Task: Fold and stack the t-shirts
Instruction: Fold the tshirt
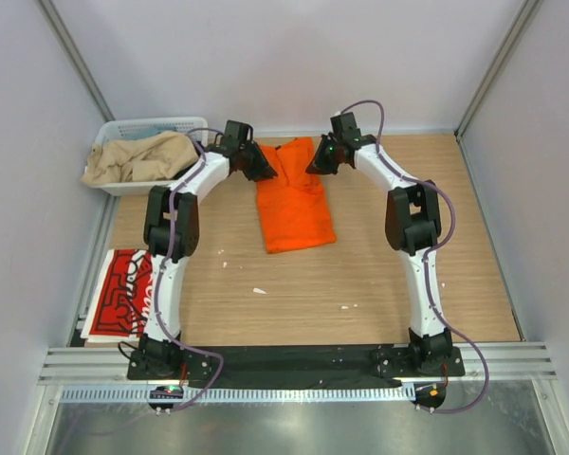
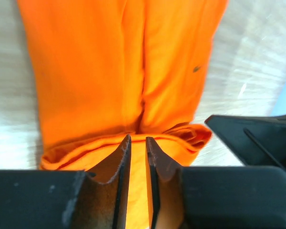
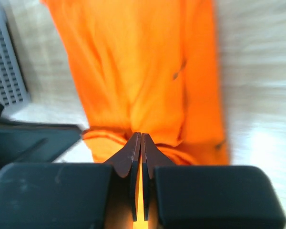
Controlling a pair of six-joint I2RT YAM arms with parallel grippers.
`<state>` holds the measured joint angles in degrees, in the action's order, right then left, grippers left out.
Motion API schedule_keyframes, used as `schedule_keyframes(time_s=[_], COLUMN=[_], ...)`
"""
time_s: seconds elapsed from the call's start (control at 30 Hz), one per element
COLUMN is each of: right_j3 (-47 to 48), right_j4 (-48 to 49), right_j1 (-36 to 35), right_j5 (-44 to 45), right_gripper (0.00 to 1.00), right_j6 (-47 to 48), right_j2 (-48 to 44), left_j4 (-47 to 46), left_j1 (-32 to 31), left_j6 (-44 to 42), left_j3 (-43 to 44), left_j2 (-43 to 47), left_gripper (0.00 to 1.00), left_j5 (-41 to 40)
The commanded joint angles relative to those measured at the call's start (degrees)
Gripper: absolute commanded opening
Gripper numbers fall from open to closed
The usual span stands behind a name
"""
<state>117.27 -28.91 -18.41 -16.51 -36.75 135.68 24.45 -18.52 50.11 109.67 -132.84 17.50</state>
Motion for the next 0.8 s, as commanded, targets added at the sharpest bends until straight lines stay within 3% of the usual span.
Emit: schedule_keyframes(time_s=[0.0,0.13,0.23,0.47,0.6,0.77], right_j3=[4.9,2.1,-3.4,-22.8,-25.5,-22.5], right_j4=[-5.2,-5.4,-3.8,9.0,12.5,9.6], right_j1=[1.9,2.1,2.1,2.1,2.2,2.9], right_j5=[1.4,-1.9,-6.5,-13.0,-12.0,-8.0], right_gripper=[0.09,0.15,0.2,0.17,0.15,0.19], right_j6=[1.9,4.1,4.8,3.2,1.9,5.3], right_j2=[0.2,-3.4,-6.4,-13.9,-14.3,-14.4], left_j4=[5.2,6.8,3.4,-7.4,-9.6,-9.5], left_j1=[0.1,0.1,-0.3,-6.2,-10.0,-10.7], left_j6=[-4.4,-5.9,-4.1,1.7,2.9,2.1], left_j3=[6.4,3.4,-4.9,-24.7,-28.2,-31.4], left_j2=[1.5,5.5,10.3,17.7,17.3,18.4], left_gripper=[0.21,0.25,0.25,0.2,0.18,0.17], left_j5=[-0.4,1.4,5.7,10.7,11.7,10.5])
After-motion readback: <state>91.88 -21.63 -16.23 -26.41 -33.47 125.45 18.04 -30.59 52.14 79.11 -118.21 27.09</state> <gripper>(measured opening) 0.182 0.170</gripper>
